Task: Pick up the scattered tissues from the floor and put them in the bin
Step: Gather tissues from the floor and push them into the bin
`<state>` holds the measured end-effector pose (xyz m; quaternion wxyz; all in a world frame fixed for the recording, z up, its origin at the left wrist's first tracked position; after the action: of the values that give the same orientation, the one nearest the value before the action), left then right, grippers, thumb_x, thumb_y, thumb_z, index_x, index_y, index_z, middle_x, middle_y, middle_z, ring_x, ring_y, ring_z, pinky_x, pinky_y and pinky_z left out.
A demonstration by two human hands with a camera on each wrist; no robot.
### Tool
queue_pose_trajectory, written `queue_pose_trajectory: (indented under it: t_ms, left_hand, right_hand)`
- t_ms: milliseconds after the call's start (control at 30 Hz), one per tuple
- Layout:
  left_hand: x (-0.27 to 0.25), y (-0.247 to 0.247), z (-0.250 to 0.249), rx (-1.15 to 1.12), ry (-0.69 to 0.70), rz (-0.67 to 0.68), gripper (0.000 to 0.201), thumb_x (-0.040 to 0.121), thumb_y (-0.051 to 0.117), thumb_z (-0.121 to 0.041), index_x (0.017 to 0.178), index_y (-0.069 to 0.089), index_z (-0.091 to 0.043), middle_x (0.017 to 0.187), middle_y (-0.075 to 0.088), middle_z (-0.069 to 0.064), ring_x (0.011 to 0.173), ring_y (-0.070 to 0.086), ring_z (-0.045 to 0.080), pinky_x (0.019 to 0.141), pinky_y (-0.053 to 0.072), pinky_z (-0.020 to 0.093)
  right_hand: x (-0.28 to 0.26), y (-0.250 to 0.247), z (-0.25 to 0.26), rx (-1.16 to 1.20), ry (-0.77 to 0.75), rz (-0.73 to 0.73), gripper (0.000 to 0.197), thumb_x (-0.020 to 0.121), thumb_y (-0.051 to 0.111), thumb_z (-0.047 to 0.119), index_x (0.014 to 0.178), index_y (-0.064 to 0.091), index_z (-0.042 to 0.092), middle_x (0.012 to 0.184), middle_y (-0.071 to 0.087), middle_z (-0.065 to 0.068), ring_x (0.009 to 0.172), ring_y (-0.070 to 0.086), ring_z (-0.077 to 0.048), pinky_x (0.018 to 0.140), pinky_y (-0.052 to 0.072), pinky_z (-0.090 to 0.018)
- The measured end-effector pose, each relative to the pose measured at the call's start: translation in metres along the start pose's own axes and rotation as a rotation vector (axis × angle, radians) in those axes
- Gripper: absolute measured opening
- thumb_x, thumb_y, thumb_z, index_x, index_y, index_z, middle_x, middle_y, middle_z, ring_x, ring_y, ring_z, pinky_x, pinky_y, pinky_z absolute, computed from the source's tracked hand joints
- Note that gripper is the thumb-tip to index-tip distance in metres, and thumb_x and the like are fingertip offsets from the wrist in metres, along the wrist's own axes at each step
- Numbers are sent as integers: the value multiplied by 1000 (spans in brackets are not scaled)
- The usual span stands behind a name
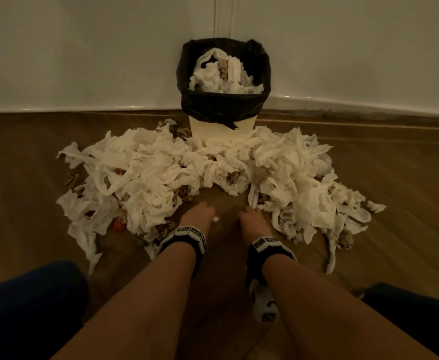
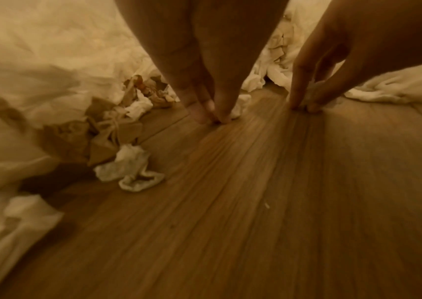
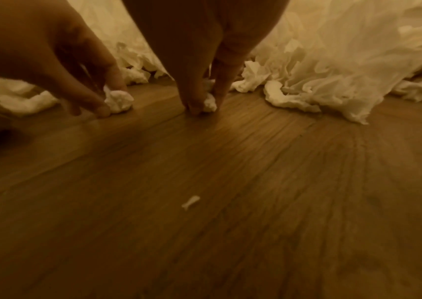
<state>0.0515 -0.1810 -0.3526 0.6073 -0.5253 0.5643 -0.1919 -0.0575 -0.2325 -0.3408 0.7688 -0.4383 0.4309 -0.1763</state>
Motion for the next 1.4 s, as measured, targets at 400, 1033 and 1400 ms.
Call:
queue_pose_trajectory:
  t_ms: [400,1033,1400]
  left_hand:
    - [-10,-25,2,-274,-62,-181,24,93,49,-29,112,52,-14,118,49,8,107,52,26,88,44,36]
    - [-14,-77,9,-609,-82,-386,7,87,61,-18,92,57,-16,101,62,4,89,56,18,67,36,20]
    - [-22,-157,4,-808,-27,-572,8,80,66,-19,85,62,-14,93,68,3,85,58,17,71,42,23]
  right_hand:
    - [-10,-8,-48,1115,539,-125,51,97,46,40,132,47,3,134,52,-17,122,52,-31,95,44,-36]
    - [-11,-149,-34,2381,49,-364,28,93,41,3,66,45,8,68,55,-11,72,57,-21,97,46,-41]
    - [-16,-193,-16,2426,-110,-279,17,96,40,3,93,57,2,94,54,-13,63,45,-9,46,48,-13]
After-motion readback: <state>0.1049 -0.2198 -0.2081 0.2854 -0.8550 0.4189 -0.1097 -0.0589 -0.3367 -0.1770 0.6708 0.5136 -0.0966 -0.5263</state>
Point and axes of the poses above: each hand's wrist, its own x-axis towards the middle knuckle, its own y-axis out of the palm, z = x × y, the point moved 9 cm from there along x, towards the middle knuckle
